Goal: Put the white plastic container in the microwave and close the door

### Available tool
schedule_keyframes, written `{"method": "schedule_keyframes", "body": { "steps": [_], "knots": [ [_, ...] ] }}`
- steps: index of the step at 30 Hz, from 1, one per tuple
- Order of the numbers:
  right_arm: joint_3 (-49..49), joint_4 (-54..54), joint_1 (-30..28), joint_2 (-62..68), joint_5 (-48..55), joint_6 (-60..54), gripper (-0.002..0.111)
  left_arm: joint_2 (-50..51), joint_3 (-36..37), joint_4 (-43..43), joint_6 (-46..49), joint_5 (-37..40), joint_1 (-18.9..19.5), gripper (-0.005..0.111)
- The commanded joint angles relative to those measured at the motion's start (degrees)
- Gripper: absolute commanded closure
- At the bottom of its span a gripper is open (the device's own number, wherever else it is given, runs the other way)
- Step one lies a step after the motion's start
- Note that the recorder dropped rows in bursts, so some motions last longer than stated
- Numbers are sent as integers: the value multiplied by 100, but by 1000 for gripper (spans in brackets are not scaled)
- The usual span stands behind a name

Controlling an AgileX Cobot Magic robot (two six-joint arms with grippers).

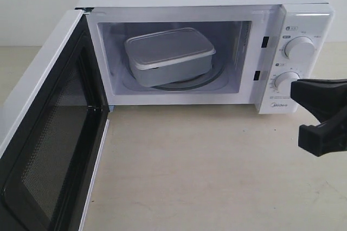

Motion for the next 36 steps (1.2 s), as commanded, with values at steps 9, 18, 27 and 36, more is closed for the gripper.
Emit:
{"method": "schedule_keyframes", "body": {
  "steps": [9,18,27,36],
  "knots": [
    [14,8,-18,-4,-38,10,108,-9,247,-57,-170,18,-695,102],
    [14,8,-18,-4,-107,140,108,39,416,-183,-287,18,-791,102],
    [14,8,-18,-4,-151,140,108,636,416,-1266,468,18,-791,102],
    [14,8,-18,-4,-335,140,108,1164,416,-2121,1404,-425,-791,102]
  ]
}}
